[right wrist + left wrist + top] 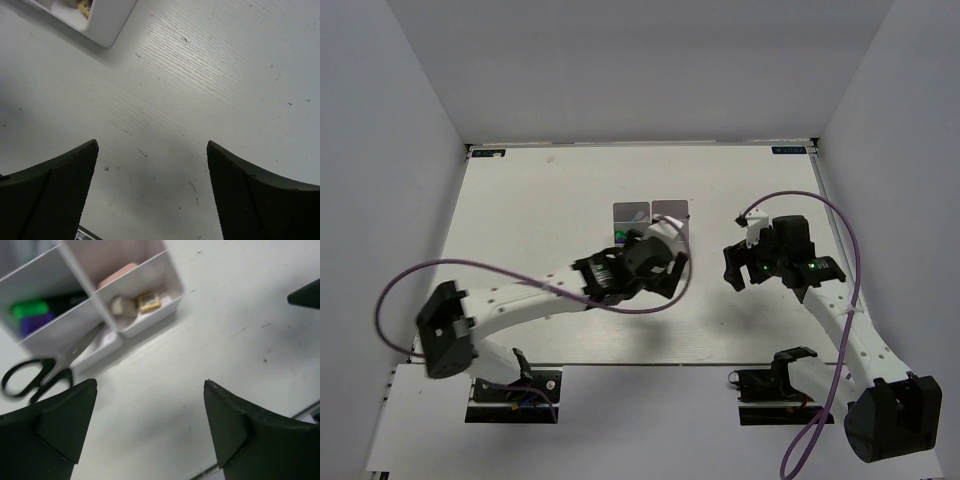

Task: Sort the stationery into containers
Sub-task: Reset both arms

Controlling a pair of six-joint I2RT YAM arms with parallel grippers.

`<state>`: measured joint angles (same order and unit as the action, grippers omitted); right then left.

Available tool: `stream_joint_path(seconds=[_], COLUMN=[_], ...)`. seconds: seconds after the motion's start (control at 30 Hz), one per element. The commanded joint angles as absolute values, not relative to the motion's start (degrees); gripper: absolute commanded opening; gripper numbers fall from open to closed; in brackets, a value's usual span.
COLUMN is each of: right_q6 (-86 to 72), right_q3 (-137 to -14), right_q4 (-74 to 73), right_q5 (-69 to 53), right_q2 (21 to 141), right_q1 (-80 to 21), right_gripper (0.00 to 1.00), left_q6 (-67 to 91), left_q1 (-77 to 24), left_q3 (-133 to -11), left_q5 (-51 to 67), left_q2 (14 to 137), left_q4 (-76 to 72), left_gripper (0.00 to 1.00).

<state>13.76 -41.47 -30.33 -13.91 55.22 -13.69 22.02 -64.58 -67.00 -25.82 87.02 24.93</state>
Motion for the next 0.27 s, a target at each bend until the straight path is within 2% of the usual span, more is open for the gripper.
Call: stream_joint_path(seconds=[0.0, 0.23], right_q6=[9.9, 5.7], right_q3=[-41.7, -40.9], right_q4=[-29.0, -25.1], right_q5=[-14.7, -8.9], right_q2=[54.5, 54.8], right_q1=[-13.1, -13.1], right_gripper=[0.90, 0.90], left_q6=[22.7, 19.7], left_q1=[-62.1, -49.5], left_q3=[-57.3, -46.6], left_q5=[-23.0, -19.3], left_q2=[72.3, 49.0], left_q4=[28.9, 39.1], left_gripper=[1.00, 1.00])
